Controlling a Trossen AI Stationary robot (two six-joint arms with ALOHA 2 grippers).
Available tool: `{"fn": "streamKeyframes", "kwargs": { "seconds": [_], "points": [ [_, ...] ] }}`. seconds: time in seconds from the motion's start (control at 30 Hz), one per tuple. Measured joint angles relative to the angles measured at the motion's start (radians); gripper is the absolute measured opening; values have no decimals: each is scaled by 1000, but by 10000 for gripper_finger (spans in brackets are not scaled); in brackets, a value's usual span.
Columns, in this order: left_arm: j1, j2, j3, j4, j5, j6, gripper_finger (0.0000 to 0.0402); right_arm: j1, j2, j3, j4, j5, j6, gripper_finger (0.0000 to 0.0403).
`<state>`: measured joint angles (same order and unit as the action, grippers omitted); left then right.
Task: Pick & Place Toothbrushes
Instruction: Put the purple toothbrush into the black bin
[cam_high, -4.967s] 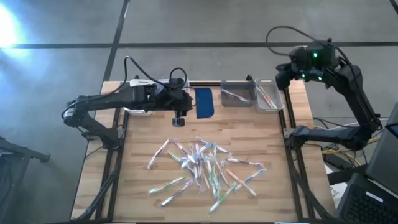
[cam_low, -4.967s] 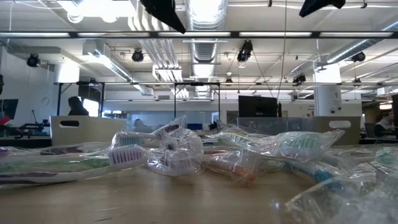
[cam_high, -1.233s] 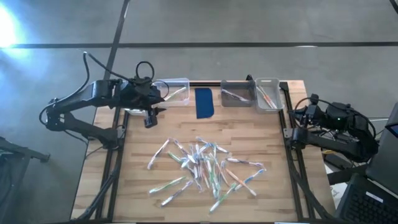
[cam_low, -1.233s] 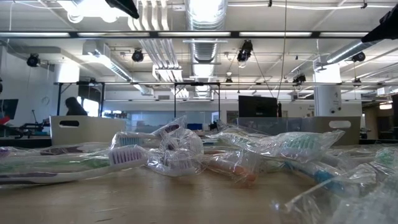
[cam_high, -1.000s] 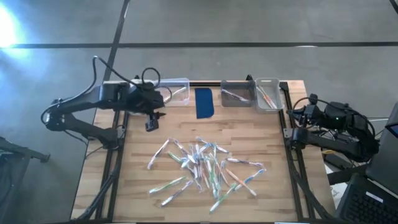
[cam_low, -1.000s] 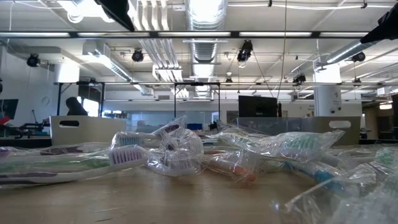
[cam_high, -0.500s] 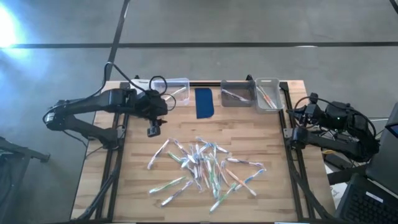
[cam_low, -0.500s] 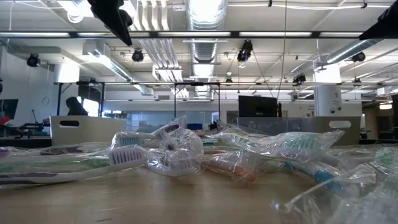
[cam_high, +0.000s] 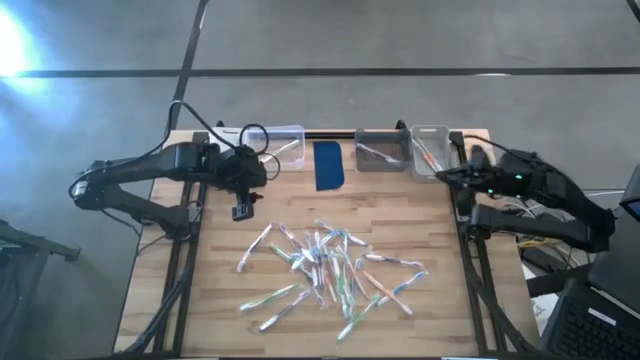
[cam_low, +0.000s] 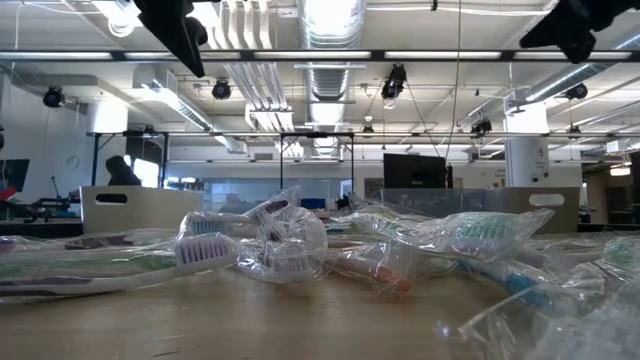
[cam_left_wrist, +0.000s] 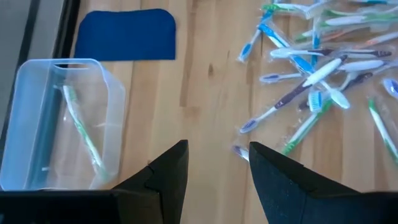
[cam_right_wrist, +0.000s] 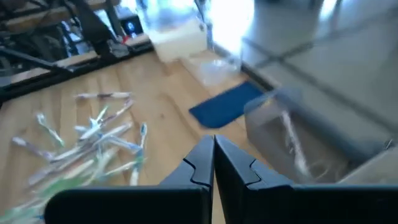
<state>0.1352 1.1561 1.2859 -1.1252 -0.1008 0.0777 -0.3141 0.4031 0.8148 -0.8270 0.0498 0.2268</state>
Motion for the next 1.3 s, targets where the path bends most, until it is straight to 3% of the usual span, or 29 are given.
{"fn": "streamKeyframes", "kwargs": {
  "seconds": [0.17,0.4,0.57,0.67,0.73,0.93,1.17,1.3],
  "points": [
    [0,0,0,2,-4,-49,174,0,161,97,2,0,79,8],
    [0,0,0,4,-5,-57,174,0,336,302,-2,-9,-64,8],
    [-1,0,0,21,-93,-19,174,-1,439,385,-1,-108,209,8],
    [0,0,0,62,-150,67,174,1,504,392,-3,-222,249,8],
    [1,0,-1,115,-183,148,174,17,547,389,-2,-219,361,8],
    [3,0,-16,212,-224,421,174,184,709,390,-13,-27,750,8],
    [3,0,-62,226,-213,589,174,421,889,464,-56,267,1277,8],
    [3,0,-101,294,-160,606,174,548,996,539,-166,307,1593,8]
  ]
}}
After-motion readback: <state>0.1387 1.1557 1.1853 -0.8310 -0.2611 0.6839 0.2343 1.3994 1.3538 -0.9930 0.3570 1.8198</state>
